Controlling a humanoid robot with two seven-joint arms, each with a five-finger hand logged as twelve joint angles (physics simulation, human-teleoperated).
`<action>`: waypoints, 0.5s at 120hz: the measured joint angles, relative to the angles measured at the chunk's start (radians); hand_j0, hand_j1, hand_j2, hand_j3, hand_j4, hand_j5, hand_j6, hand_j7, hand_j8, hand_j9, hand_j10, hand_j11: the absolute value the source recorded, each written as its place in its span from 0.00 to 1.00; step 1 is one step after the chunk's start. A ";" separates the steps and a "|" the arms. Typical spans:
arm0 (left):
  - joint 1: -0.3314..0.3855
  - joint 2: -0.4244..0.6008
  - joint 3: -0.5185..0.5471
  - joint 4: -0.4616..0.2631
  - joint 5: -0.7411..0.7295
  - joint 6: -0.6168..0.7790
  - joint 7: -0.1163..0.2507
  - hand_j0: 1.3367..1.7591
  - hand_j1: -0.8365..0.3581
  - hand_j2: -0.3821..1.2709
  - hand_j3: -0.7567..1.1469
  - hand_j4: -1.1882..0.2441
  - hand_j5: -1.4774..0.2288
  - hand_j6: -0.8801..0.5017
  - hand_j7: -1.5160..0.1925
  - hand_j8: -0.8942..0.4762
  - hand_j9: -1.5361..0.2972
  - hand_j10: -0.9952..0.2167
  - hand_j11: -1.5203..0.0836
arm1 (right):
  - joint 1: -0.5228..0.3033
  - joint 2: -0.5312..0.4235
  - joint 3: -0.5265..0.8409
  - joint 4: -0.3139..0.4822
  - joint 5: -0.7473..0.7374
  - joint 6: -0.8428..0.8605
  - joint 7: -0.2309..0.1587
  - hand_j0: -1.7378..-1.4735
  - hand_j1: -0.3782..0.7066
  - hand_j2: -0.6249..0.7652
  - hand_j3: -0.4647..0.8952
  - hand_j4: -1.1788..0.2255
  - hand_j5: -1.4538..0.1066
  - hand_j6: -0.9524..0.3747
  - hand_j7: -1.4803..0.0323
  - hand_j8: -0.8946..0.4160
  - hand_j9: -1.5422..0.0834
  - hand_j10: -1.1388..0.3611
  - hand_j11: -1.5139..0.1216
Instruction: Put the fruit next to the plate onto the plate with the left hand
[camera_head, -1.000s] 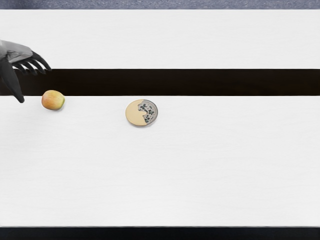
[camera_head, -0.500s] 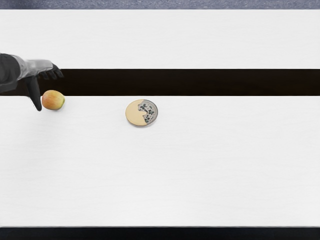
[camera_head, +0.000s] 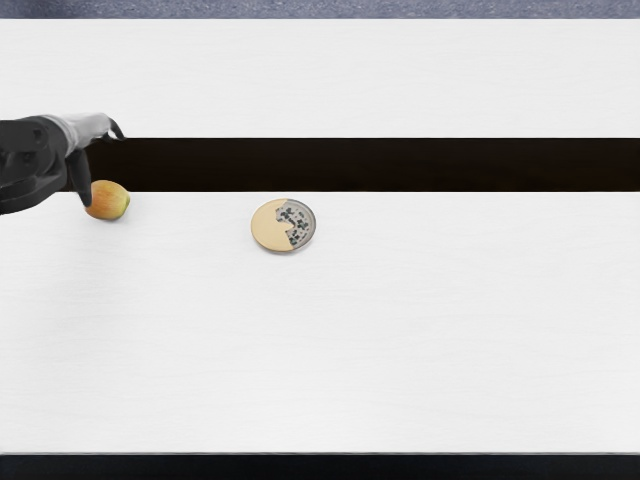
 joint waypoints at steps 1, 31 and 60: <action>0.003 -0.001 0.000 0.003 0.000 0.000 0.000 0.76 0.75 0.26 0.40 0.66 0.68 0.46 0.70 0.47 0.66 0.62 0.75 | 0.000 0.000 0.000 0.000 0.000 0.000 0.000 0.30 0.06 0.45 0.34 0.82 0.91 0.70 0.96 0.66 0.93 0.74 0.91; 0.067 -0.075 0.000 0.099 0.001 0.001 -0.003 0.76 0.75 0.26 0.40 0.66 0.68 0.46 0.70 0.47 0.66 0.62 0.75 | 0.000 0.000 0.000 0.000 0.000 0.000 0.000 0.30 0.06 0.45 0.34 0.82 0.91 0.70 0.96 0.66 0.93 0.74 0.91; 0.110 -0.115 -0.001 0.135 -0.008 0.000 -0.003 0.76 0.75 0.26 0.40 0.66 0.68 0.46 0.70 0.47 0.66 0.62 0.75 | 0.000 0.000 0.000 0.000 0.000 0.000 0.000 0.30 0.06 0.45 0.34 0.82 0.91 0.70 0.96 0.66 0.93 0.74 0.91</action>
